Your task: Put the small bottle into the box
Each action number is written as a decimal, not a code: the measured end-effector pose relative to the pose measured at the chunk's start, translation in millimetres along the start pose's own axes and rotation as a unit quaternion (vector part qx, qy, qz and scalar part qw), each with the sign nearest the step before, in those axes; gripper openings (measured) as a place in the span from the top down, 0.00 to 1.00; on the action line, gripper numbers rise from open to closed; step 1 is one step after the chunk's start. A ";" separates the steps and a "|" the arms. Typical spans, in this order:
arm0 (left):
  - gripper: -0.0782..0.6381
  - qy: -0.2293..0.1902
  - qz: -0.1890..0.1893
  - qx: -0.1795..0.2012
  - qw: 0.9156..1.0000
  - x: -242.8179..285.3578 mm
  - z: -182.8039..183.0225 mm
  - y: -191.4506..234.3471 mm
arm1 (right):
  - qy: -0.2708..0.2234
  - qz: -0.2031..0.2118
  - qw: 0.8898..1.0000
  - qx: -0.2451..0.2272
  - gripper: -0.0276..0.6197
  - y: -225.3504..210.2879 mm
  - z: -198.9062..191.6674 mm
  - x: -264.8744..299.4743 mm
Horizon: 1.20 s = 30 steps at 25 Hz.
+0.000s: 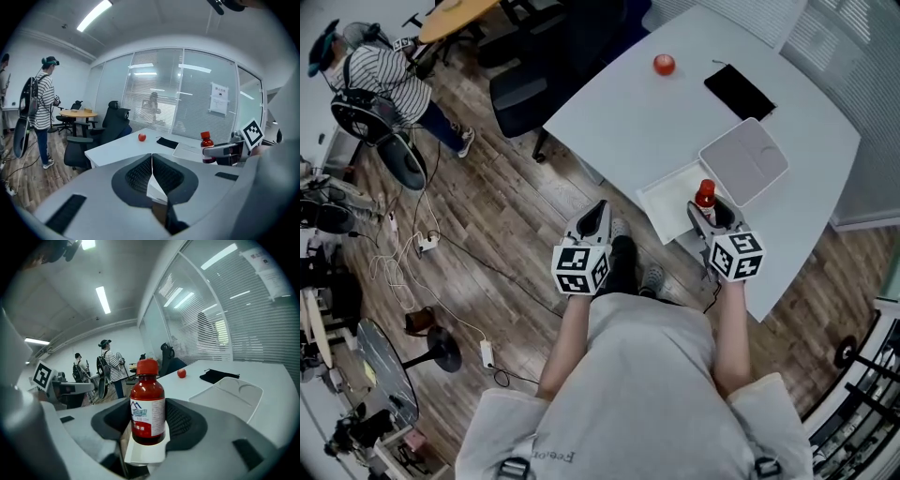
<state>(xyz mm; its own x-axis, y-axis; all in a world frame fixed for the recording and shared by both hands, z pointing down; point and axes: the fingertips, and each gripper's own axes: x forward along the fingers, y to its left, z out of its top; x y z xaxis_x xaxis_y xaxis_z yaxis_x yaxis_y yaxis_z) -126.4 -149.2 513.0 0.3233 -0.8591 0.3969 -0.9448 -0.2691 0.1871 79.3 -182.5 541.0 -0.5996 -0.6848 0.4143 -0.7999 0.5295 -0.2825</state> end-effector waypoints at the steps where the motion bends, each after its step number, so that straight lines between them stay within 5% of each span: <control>1: 0.85 0.001 -0.006 0.002 1.000 1.0 -0.1 -4.0 | 0.012 0.005 1.000 -0.012 0.61 -0.2 0.5 1.4; 5: 0.85 0.009 -0.017 0.000 1.000 3.4 -8.1 -12.7 | 0.071 0.012 0.992 -0.099 0.61 1.0 -2.5 7.2; 12: 0.85 0.010 -0.029 0.015 0.999 11.0 -7.4 -23.5 | 0.173 0.045 0.955 -0.235 0.61 5.7 -22.6 24.9; 20: 0.85 0.011 -0.050 0.032 0.998 14.4 -7.5 -47.1 | 0.242 0.075 0.917 -0.307 0.61 7.3 -36.8 42.6; 23: 0.85 0.012 -0.059 0.037 0.998 17.4 -8.3 -54.9 | 0.271 0.078 0.897 -0.340 0.61 1.2 -44.2 47.4; 27: 0.85 0.010 -0.063 0.047 0.997 21.5 -13.6 -62.8 | 0.314 0.065 0.857 -0.404 0.61 -10.9 -59.8 49.5; 30: 0.85 0.013 -0.062 0.050 0.997 22.1 -14.8 -64.6 | 0.333 0.070 0.843 -0.416 0.61 -11.8 -66.3 54.0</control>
<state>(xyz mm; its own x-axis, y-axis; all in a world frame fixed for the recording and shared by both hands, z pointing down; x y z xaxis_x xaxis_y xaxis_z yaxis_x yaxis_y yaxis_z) -57.4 -144.4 522.9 0.4382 -0.8047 0.4005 -0.8975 -0.4160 0.1461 58.1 -192.5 624.1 -0.3179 -0.3007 0.8992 -0.2609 0.9395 0.2220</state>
